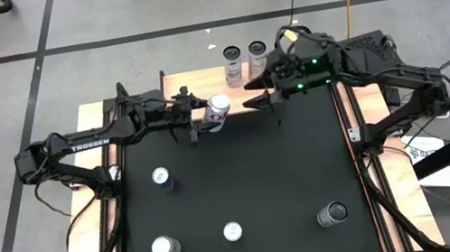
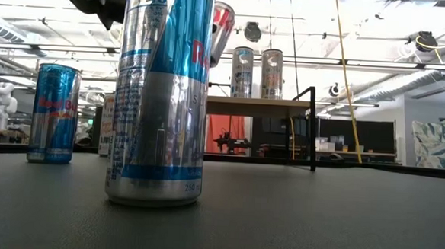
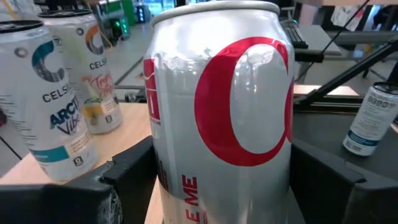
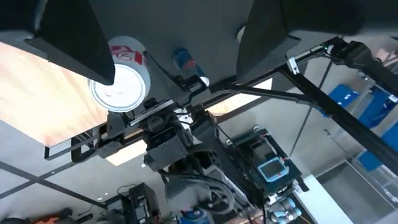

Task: Place canned beverage on shelf
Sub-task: Put the top red silver soda can on the shelf

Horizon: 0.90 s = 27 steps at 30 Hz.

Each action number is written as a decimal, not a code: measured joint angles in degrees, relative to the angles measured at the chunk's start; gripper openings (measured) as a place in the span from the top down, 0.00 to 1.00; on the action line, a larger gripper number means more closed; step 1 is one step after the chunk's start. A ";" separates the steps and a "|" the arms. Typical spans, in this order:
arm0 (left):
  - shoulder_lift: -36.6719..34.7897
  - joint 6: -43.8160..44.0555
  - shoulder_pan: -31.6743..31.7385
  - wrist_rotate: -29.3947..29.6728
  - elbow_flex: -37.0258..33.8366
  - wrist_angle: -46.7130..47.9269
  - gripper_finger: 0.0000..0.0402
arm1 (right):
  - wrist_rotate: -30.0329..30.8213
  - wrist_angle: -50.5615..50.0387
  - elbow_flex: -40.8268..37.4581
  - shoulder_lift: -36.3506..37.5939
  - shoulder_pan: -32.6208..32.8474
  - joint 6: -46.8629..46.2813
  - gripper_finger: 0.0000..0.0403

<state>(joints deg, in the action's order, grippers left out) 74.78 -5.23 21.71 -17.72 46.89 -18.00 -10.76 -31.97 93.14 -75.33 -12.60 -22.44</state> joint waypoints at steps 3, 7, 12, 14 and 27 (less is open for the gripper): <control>0.00 0.00 0.34 1.13 -2.24 -4.22 0.25 | 0.00 0.09 -0.03 0.84 0.63 -1.06 0.22; 0.00 -0.33 0.99 3.62 -4.58 -9.65 0.25 | 0.00 -0.11 -0.09 1.56 1.22 -0.61 0.22; 0.60 -1.16 2.75 9.35 -6.27 -14.41 0.25 | 0.15 0.02 -0.09 1.65 1.20 -0.47 0.22; 1.22 -1.16 3.45 9.54 -6.36 -14.40 0.25 | 0.15 -0.03 -0.09 1.57 1.20 -0.47 0.22; 10.62 2.95 9.35 7.66 -6.31 -28.45 0.25 | 0.15 -1.92 -0.09 1.49 1.22 -0.39 0.22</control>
<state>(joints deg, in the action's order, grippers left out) 85.40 -2.29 31.06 -10.06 40.58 -46.45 -10.61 -33.88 93.06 -73.84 -11.38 -22.84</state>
